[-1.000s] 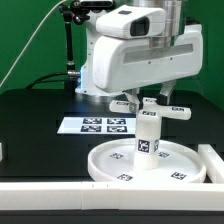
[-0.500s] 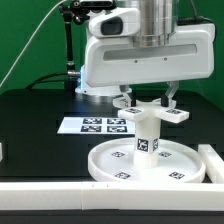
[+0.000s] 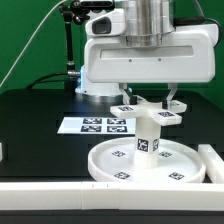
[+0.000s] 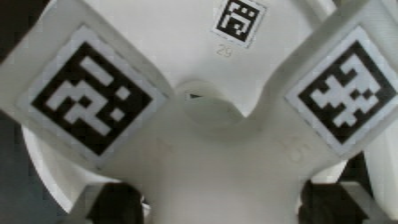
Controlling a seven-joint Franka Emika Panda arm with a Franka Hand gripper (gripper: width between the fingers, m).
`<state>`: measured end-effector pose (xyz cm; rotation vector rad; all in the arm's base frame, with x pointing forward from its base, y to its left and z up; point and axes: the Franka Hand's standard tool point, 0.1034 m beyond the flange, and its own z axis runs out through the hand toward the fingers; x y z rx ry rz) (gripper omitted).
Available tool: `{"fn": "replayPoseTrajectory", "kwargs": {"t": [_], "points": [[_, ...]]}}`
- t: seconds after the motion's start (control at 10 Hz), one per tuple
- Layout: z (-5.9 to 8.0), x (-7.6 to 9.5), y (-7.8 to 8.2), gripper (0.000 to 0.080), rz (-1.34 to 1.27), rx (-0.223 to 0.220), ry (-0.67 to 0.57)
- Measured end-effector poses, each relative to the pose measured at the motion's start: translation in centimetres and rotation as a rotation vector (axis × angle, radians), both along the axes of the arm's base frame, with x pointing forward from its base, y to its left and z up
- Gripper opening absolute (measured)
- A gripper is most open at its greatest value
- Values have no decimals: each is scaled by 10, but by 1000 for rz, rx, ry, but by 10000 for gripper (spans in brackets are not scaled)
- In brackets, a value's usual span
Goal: Assemble round table
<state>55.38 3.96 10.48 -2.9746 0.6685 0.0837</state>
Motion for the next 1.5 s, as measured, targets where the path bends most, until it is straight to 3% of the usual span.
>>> {"fn": "replayPoseTrajectory", "kwargs": {"t": [0.3,0.7,1.2,1.5], "points": [[1,2,1,435,-191,-4,14],[0,2,1,435,-632,9,-5],[1,6,0,435,-939,36,-10],[2,8,0,435,-1213,77,20]]}}
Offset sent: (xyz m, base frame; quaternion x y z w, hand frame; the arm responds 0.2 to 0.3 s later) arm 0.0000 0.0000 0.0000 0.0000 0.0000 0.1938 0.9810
